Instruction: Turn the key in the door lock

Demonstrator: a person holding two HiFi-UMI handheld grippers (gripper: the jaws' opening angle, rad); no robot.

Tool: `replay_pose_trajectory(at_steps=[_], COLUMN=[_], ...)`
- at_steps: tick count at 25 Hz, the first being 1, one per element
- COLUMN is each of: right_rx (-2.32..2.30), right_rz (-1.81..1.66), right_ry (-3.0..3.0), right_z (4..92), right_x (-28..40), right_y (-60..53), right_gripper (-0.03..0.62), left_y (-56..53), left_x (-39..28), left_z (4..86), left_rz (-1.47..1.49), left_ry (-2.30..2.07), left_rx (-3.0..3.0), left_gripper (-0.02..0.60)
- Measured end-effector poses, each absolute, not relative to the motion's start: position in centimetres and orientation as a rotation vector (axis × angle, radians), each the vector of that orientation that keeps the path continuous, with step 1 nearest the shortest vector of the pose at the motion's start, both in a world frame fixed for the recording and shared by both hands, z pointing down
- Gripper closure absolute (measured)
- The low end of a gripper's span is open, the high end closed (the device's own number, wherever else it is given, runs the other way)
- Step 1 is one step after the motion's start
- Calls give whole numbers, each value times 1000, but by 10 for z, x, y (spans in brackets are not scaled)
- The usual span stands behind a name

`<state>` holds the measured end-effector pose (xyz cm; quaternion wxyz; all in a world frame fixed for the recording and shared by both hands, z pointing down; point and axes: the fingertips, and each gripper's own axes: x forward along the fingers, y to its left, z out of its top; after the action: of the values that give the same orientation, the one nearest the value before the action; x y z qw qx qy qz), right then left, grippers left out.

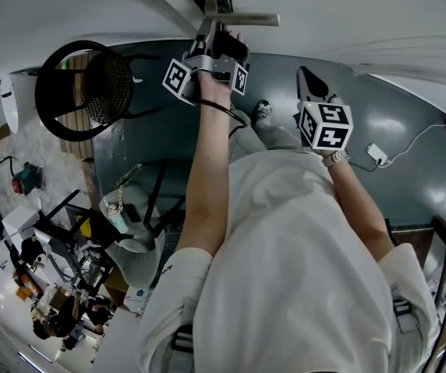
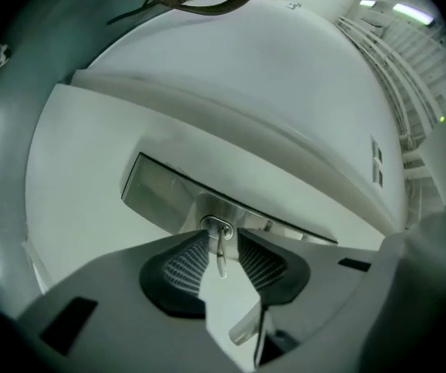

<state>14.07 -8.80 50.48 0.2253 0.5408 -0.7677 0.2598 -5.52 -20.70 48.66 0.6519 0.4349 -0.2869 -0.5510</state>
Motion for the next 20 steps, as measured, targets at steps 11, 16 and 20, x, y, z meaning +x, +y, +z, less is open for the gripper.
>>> replay_pose_trajectory(at_steps=[11, 16, 20], right_rx=[1482, 1471, 1467], right_rz=[730, 727, 723], right_ry=[-2123, -2124, -2121], right_z=[506, 507, 507], right_x=[141, 140, 139], right_y=[-88, -88, -82], right_gripper=[594, 594, 594], left_y=[-178, -177, -187], left_x=[-60, -40, -32], left_z=[472, 466, 463], left_rz=[-566, 83, 526], left_ry=[-1193, -1485, -1795], left_rx=[1720, 2147, 2344], left_gripper=[416, 417, 417])
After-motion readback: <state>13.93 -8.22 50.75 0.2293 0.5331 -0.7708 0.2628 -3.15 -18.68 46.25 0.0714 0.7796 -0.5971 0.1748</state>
